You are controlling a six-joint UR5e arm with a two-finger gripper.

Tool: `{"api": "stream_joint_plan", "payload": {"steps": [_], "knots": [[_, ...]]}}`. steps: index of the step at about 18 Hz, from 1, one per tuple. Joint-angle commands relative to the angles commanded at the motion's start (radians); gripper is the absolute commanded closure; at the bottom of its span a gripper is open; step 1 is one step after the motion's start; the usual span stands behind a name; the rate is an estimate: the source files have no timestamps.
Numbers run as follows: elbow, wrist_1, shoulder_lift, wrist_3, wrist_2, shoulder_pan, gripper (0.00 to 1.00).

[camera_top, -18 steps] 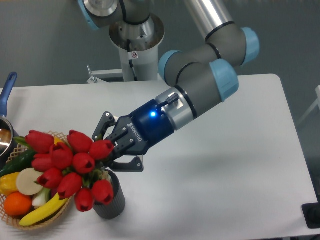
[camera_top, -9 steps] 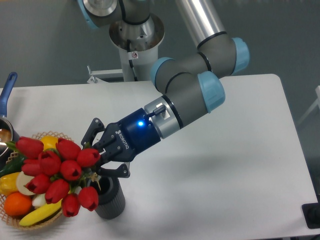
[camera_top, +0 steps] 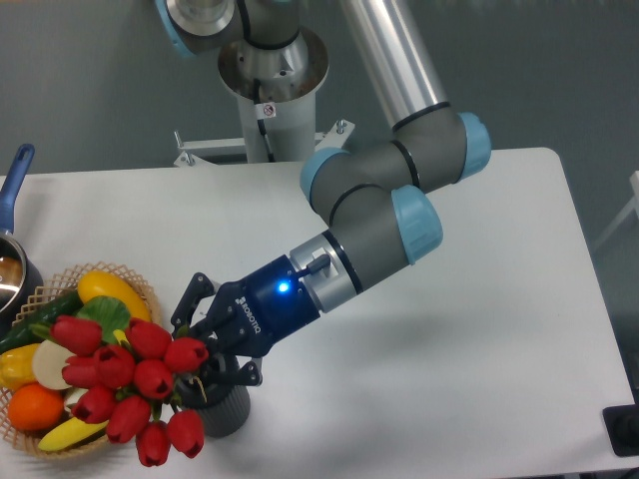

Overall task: Insert the flowers into the vase
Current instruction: 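Lower the tulip stems down into the dark grey vase, then open the gripper to release the tulips in the vase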

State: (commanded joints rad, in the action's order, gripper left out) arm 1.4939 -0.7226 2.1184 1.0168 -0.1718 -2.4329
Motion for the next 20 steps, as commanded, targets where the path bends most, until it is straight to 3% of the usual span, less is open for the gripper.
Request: {"api": "stream_joint_plan", "payload": {"steps": [7, 13, 16, 18, 20], "knots": [[0.111, 0.002, 0.000, 0.175, 0.000, -0.002, 0.81], [0.157, 0.002, 0.009, 0.229, -0.003, -0.003, 0.72], [0.167, 0.002, 0.008, 0.229, -0.005, -0.009, 0.62], [0.177, 0.002, 0.008, 0.232, -0.006, -0.015, 0.46], [0.195, 0.002, 0.006, 0.233, -0.023, -0.023, 0.37]]}}
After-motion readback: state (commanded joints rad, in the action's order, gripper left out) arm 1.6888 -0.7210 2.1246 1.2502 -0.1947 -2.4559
